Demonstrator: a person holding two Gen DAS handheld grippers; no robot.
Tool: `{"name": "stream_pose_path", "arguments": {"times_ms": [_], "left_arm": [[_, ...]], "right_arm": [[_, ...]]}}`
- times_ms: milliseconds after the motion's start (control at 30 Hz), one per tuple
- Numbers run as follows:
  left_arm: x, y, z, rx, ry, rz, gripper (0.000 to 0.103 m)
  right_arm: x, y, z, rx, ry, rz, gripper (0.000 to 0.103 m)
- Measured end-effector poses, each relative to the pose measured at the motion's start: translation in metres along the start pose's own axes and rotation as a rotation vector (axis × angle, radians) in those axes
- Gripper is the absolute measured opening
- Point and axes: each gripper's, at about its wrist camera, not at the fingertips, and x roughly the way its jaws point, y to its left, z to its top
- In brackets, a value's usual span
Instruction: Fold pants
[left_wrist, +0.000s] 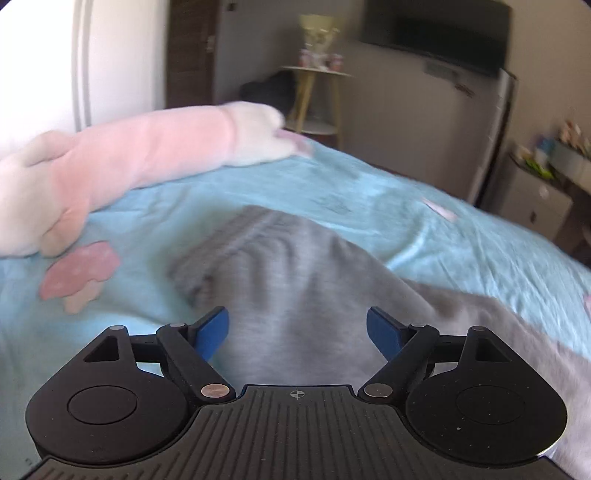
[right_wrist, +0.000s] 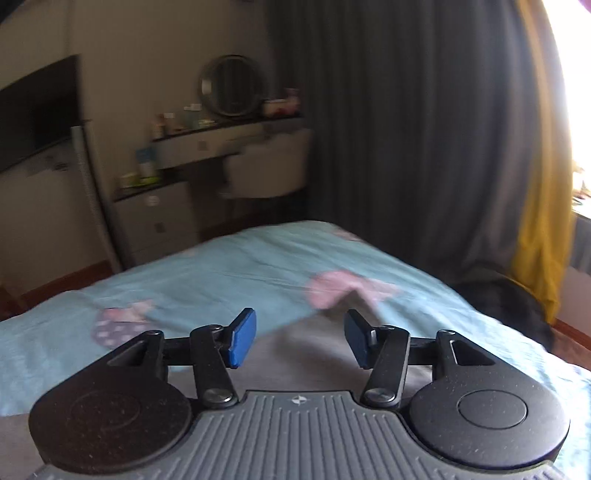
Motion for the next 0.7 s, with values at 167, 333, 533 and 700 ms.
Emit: {"name": "stream_pose_path", "arguments": {"times_ms": [167,333,533,700], "left_arm": [[0.057,-0.026,-0.035,0.098,0.206,0.015,0.085],[0.051,-0.012,-0.035,0.043,0.176,-0.032,0.085],[0.053,-0.013,-0.034,0.048,0.152,-0.036,0.085],[0.052,-0.013,-0.029,0.052,0.138,-0.042,0.082]], "right_arm": [[0.037,0.152,-0.024,-0.236,0.305,0.676,0.063],[0.068,0.272,-0.065,-0.557,0.422,0.949,0.063],[0.133,0.334,-0.081,-0.541,0.707,1.042,0.058],[0.145,0.331,-0.089,-0.492,0.797,1.144,0.013]]}}
